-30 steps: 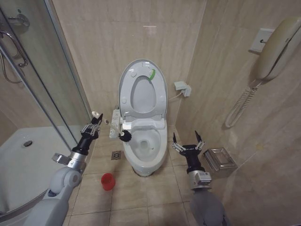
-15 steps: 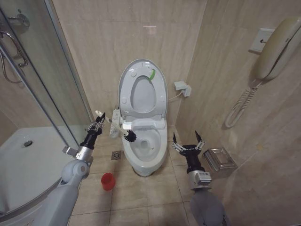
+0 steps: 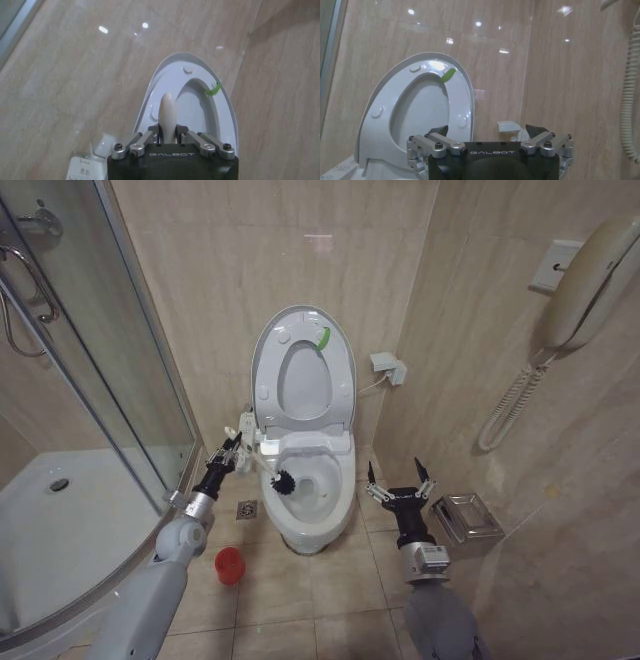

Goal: Open the toilet lid, clean the toilet bowl with a toilet brush, close the toilet lid, and flush.

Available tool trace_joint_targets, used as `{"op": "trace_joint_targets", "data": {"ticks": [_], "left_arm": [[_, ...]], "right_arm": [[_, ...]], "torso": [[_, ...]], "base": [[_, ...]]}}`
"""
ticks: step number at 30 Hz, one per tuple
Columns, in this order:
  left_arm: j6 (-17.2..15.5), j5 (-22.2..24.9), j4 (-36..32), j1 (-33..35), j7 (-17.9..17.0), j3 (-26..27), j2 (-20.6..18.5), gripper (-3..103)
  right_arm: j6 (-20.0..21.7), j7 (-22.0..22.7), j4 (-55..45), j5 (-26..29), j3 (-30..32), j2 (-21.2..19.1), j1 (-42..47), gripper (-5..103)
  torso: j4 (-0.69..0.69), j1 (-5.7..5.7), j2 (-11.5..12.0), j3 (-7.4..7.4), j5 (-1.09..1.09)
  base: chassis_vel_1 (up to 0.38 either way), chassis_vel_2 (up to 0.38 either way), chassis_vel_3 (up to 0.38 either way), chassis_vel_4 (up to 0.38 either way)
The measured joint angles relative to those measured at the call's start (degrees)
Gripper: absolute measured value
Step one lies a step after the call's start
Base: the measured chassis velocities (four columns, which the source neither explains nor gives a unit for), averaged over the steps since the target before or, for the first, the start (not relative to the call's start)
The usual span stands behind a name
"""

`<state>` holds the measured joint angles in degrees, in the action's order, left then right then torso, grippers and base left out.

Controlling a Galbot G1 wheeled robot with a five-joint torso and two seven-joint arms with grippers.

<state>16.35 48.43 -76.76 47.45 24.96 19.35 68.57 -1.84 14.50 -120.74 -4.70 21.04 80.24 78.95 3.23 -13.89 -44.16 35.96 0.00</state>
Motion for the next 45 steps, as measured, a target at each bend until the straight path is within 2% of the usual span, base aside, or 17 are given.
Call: {"op": "trace_joint_targets", "data": {"ticks": [8, 18, 35, 45], "left_arm": [[0.0, -0.2, 0.7, -1.4, 2.2, -1.0, 0.0, 20], [0.0, -0.2, 4.0, -3.8, 2.6, -3.2, 0.9, 20], [1.1, -3.4, 15.0, -11.9, 3.1, -10.4, 3.1, 20], [2.5, -7.2, 22.5, -16.5, 3.3, -14.6, 5.2, 20]], "right_arm": [[0.0, 0.0, 0.0, 0.0, 0.0, 0.0, 0.0, 100], [0.0, 0.0, 0.0, 0.0, 0.0, 0.0, 0.0, 100], [0.0, 0.0, 0.0, 0.0, 0.0, 0.0, 0.0, 100], [0.0, 0.0, 0.0, 0.0, 0.0, 0.0, 0.0, 100]], "torso": [[0.0, 0.0, 0.0, 0.0, 0.0], [0.0, 0.0, 0.0, 0.0, 0.0], [0.0, 0.0, 0.0, 0.0, 0.0], [0.0, 0.0, 0.0, 0.0, 0.0]], "base": [[0.0, 0.0, 0.0, 0.0], [0.0, 0.0, 0.0, 0.0], [0.0, 0.0, 0.0, 0.0], [0.0, 0.0, 0.0, 0.0]]}}
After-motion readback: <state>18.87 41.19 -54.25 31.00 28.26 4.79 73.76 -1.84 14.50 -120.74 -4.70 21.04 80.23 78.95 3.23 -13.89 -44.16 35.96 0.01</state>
